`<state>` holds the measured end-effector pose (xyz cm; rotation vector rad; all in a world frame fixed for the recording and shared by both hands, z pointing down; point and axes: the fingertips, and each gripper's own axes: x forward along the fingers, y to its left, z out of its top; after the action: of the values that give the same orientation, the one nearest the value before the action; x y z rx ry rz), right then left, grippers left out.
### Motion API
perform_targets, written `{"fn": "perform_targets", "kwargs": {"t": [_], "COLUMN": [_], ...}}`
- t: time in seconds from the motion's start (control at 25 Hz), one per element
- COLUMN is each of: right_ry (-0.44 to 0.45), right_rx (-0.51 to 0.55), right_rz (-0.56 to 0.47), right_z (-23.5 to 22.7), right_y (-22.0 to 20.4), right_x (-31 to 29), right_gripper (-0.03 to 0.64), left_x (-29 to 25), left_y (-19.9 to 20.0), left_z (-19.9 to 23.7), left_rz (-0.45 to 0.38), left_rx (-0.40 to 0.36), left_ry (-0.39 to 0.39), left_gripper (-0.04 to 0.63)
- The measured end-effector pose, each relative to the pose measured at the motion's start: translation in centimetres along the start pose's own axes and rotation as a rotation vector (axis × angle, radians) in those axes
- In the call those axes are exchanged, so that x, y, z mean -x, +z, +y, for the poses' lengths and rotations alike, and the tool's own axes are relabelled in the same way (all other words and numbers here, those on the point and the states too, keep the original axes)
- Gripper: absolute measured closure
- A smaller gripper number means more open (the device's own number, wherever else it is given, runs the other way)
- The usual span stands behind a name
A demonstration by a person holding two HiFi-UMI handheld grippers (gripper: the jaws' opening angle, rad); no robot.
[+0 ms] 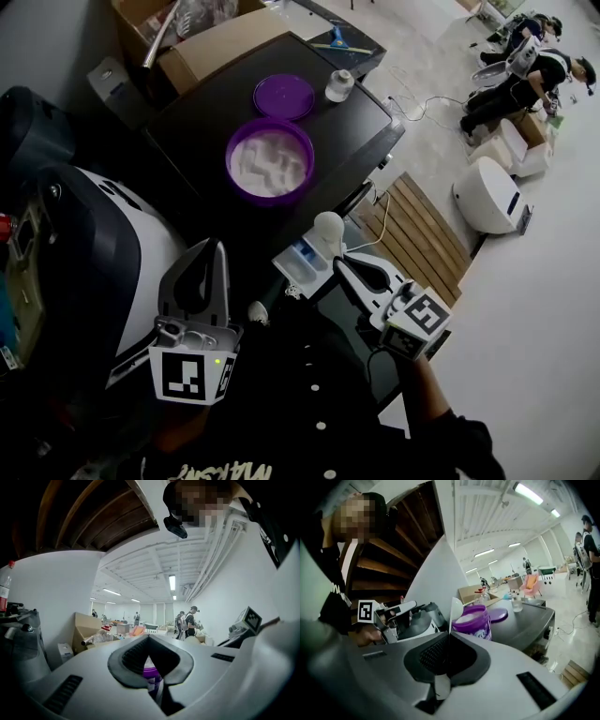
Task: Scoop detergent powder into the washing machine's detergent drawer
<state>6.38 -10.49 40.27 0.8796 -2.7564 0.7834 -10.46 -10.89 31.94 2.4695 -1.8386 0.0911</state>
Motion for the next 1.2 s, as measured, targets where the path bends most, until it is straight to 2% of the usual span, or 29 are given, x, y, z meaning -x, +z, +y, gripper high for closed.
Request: {"fn": "perform_targets", "kwargs": {"t": [0.28,0.56,0.68,0.88,1.2], "right_ry": [-0.093,-0.167,-0.201,-0.224,-0.320], "right_rx": [0.108,0.184,0.224,0.229,0.312], "right_rz": [-0.230,-0.415,-0.467,-0.550,-0.600], "right_z": [0.7,1.2,1.3,0.9,0.1], "right_y": [9.3,15.9,17.6,19.2,20.2], "right_x": [2.8,7.2,8.8,10.9,12.6], "right_gripper": [0.584,0.584,0.584,0.584,0.584], "left_x": [-0.8,-1.1,-0.9,-0.5,0.1], "left_y": [2.6,5.8,7.4,9.8,10.8], "left_z": [0.3,1.6,2.3,3.1,3.5], "left_rz": [-0.067,-0.137,-0.159,-0.198,-0.216], "left_rx": [-0.021,-0.034,-0.053,-0.097,-0.121], "left_ry": [-0.005,0.016,0.027,0.046,0.069], "left_gripper": [0.588,0.588,0.588,0.588,0.588]}}
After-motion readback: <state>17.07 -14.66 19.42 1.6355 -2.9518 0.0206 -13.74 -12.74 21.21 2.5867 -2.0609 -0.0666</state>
